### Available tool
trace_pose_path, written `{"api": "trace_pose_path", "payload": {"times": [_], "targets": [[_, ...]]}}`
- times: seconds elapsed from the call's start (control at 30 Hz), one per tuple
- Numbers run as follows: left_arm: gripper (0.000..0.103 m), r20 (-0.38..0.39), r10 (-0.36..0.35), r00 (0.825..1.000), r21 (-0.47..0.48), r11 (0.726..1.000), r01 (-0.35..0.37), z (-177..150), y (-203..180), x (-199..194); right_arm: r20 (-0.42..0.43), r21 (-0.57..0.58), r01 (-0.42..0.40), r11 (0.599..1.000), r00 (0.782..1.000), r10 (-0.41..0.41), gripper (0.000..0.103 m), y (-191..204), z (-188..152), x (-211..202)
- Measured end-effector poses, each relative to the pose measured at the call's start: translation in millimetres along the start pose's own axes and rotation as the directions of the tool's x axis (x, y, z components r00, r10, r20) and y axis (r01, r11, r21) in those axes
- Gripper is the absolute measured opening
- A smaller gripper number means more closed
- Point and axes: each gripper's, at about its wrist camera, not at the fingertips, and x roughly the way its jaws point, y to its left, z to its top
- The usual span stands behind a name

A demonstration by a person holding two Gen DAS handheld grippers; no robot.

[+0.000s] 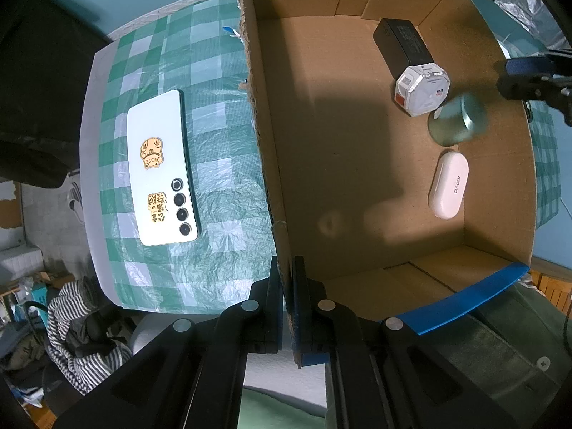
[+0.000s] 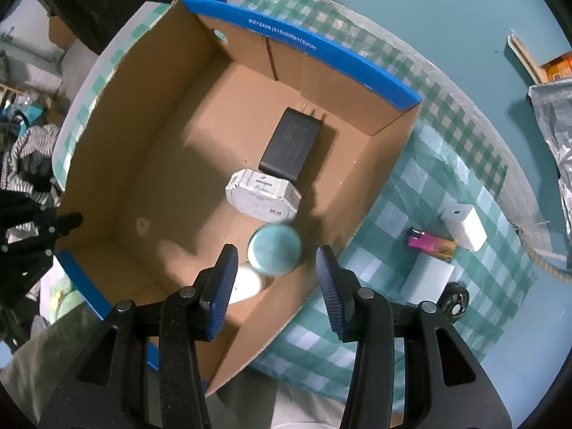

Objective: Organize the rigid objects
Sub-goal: 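Carry the teal round tin with the right tool into the box and release, then move the right tool back to the white charger block and close on it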

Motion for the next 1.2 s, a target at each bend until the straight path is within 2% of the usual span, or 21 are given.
{"api": "trace_pose_path", "payload": {"times": [0.7, 1.2], "targets": [[0.004, -0.001, -0.005, 1.0, -0.004, 1.0, 0.005, -1.1, 1.1, -1.5, 0.106, 0.114, -0.029, 0.993, 0.994, 0.017, 0.051, -34.9, -18.4, -48.4], [0.004, -0.003, -0.003, 1.0, 0.0, 1.0, 0.003, -1.3, 2.8, -2.8, 0.118, 0.212, -0.017, 0.977, 0.993, -0.008, 0.051, -77.4, -40.1, -58.2]]}}
